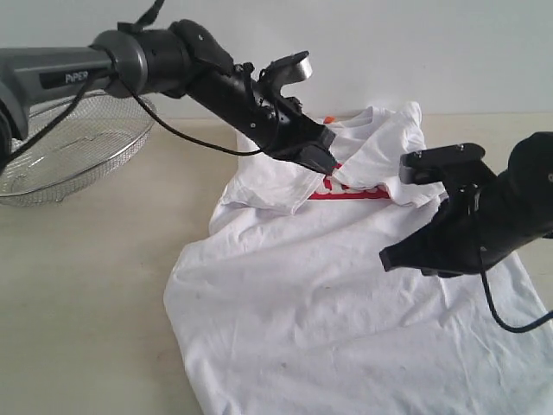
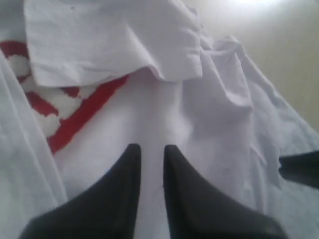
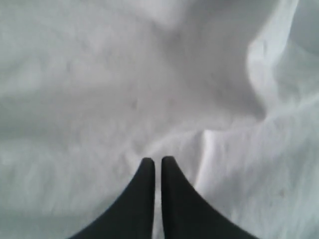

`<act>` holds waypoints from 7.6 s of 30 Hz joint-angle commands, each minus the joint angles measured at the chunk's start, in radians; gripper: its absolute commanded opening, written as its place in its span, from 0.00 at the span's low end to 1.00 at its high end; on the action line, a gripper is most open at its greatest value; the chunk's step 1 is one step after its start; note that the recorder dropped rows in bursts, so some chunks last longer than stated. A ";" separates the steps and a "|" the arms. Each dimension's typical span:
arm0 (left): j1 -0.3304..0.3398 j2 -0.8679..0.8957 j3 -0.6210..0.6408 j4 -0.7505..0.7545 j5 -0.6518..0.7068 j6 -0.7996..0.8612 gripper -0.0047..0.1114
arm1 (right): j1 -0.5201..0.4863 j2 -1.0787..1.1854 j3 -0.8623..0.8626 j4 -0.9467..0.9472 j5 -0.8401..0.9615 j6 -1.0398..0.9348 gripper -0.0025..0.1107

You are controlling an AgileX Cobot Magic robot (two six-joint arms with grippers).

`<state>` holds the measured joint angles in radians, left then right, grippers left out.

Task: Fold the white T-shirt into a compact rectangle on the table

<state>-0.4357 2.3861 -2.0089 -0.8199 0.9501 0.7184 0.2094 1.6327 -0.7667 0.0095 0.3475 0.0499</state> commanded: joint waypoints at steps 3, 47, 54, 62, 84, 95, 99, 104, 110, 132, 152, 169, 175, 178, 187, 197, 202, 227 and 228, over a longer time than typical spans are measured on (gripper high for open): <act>0.011 -0.110 -0.006 0.494 0.124 -0.305 0.16 | 0.000 -0.012 -0.120 0.077 -0.004 -0.135 0.02; 0.327 -0.607 1.368 -0.493 -0.314 0.502 0.08 | -0.002 -0.441 0.346 -0.396 0.240 0.580 0.02; 0.334 -0.607 1.384 -0.550 -0.361 0.509 0.08 | -0.002 -0.461 0.346 -0.394 0.227 0.580 0.02; 0.334 -0.607 1.387 -0.377 -0.277 0.294 0.08 | -0.002 -0.461 0.346 -0.394 0.203 0.576 0.02; 0.330 -0.523 1.357 -0.374 -0.164 0.217 0.44 | 0.000 -0.461 0.346 -0.391 0.128 0.567 0.02; 0.319 -0.424 1.352 -0.489 -0.168 0.226 0.49 | 0.000 -0.461 0.346 -0.385 0.111 0.566 0.02; 0.268 -0.405 1.305 -0.515 -0.173 0.231 0.47 | 0.000 -0.461 0.346 -0.385 0.109 0.566 0.02; 0.227 -0.404 1.233 -0.517 -0.174 0.223 0.36 | 0.000 -0.461 0.346 -0.385 0.112 0.566 0.02; 0.227 -0.404 1.183 -0.524 -0.075 0.257 0.08 | 0.000 -0.461 0.346 -0.385 0.112 0.566 0.02; 0.218 -0.159 0.331 -0.612 -0.182 0.168 0.08 | 0.000 -0.461 0.346 -0.385 0.112 0.562 0.02; 0.205 0.092 -0.089 -0.592 -0.176 0.202 0.59 | 0.000 -0.461 0.346 -0.357 0.044 0.492 0.02; 0.257 0.016 -0.089 -0.604 -0.150 0.171 0.62 | 0.222 -0.319 0.295 0.063 -0.116 -0.127 0.53; 0.232 0.066 -0.089 -0.614 -0.145 0.171 0.58 | 0.222 -0.295 0.275 0.063 -0.105 -0.123 0.53; 0.228 0.090 -0.089 -0.604 -0.078 0.164 0.49 | 0.222 -0.295 0.275 0.063 -0.108 -0.123 0.53; 0.274 0.101 -0.089 -0.337 0.032 -0.013 0.37 | 0.222 -0.295 0.275 0.063 -0.096 -0.089 0.53; 0.275 0.097 -0.089 -0.089 -0.056 -0.062 0.37 | 0.222 -0.295 0.275 0.063 -0.137 -0.089 0.53; 0.293 0.057 -0.089 -0.047 0.011 -0.062 0.34 | 0.222 -0.295 0.267 0.063 -0.158 -0.089 0.53; 0.347 -0.056 -0.089 0.234 0.251 -0.142 0.08 | 0.381 0.320 -0.422 -0.192 0.442 -0.089 0.54; 0.349 -0.056 -0.089 0.234 0.251 -0.142 0.08 | 0.385 0.331 -0.422 -0.192 0.438 -0.094 0.54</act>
<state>-0.0924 2.3456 -2.0931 -0.5893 1.1946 0.5862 0.5841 1.9358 -1.1739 -0.1650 0.7637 -0.0532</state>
